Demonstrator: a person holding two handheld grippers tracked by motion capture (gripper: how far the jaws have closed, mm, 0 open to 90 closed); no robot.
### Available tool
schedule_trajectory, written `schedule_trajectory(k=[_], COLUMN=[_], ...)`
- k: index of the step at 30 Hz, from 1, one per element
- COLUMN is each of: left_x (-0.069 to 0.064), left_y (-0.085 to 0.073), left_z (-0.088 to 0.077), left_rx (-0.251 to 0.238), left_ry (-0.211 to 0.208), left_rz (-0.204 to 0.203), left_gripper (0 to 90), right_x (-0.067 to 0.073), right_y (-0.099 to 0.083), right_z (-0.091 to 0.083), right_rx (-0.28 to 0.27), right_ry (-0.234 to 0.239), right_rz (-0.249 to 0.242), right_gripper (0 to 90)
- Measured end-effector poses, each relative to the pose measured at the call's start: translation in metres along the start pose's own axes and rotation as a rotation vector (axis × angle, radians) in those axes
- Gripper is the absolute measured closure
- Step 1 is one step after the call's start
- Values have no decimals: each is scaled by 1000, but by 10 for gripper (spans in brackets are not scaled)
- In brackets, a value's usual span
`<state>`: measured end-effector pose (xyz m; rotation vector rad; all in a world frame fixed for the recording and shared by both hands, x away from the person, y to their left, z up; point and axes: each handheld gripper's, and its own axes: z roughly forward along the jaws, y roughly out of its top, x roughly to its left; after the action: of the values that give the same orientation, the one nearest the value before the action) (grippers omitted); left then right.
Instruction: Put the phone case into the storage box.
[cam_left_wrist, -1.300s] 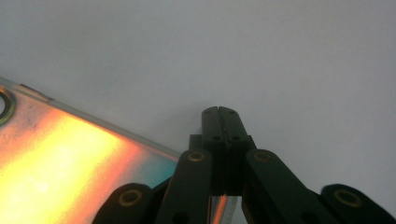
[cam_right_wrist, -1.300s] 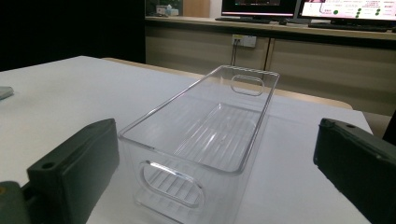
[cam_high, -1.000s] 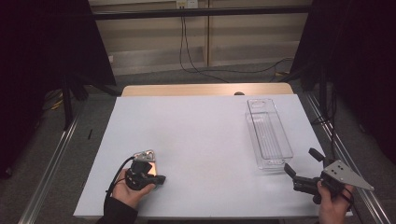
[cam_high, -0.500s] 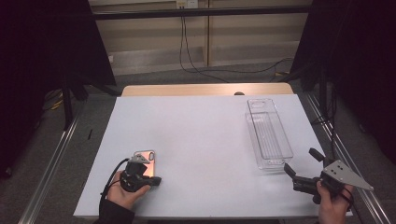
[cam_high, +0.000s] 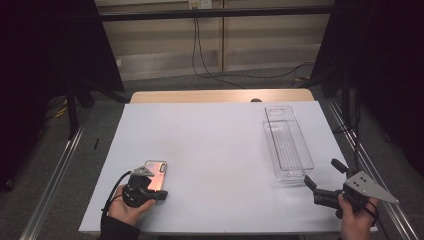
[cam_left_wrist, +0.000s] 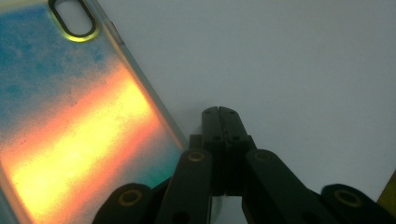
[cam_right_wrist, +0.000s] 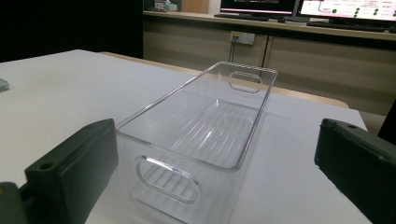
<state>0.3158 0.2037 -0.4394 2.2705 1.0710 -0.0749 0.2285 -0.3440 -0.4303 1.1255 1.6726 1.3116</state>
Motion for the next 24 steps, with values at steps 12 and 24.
schedule_trajectory(k=[12,24], left_x=[6,12], left_y=[-3,-9], left_z=[-6,-13], left_rx=[10,6], left_ry=[15,34], left_rz=[14,-10], left_gripper=[900,900], right_x=[-1,-1], right_y=[0,0], right_z=[-1,-1], right_rx=[5,6], right_ry=[6,11], right_rz=[-4,-7], right_gripper=[0,0])
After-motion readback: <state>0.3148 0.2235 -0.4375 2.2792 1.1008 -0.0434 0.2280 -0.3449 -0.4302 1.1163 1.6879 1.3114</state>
